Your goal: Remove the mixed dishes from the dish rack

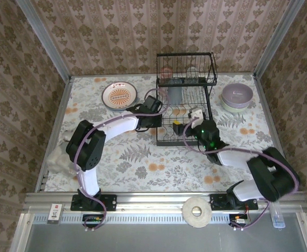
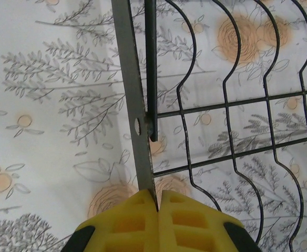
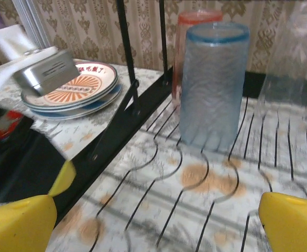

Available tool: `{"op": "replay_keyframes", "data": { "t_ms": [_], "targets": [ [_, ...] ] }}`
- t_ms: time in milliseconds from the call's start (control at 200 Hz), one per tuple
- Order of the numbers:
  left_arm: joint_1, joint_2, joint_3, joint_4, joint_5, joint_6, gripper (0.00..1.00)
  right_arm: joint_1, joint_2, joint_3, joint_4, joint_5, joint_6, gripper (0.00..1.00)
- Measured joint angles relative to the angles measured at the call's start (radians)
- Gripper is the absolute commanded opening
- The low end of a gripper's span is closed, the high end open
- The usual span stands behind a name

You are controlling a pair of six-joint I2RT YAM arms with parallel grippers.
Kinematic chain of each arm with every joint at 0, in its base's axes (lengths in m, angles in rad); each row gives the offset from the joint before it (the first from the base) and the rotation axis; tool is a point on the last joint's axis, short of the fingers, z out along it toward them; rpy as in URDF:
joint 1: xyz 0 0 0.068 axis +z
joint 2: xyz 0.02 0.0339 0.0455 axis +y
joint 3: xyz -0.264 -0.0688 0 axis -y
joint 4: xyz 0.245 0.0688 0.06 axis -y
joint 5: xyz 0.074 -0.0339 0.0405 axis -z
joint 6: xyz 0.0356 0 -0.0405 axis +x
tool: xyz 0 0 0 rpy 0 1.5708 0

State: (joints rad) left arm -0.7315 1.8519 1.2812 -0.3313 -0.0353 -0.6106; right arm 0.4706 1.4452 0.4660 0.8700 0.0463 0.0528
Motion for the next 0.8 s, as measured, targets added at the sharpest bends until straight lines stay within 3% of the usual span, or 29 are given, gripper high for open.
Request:
{"op": "replay_keyframes", "data": {
  "t_ms": [325,800],
  "targets": [
    [-0.019,-0.117,-0.144,0.023,-0.008,-0.018,0.00,0.000,0.397,0.172,0.300,0.051,-0.031,1.00],
    [-0.047,-0.159,-0.175,-0.029,-0.023,-0.019,0.00,0.002,0.606,0.389,0.392,0.130,-0.021,1.00]
  ]
}}
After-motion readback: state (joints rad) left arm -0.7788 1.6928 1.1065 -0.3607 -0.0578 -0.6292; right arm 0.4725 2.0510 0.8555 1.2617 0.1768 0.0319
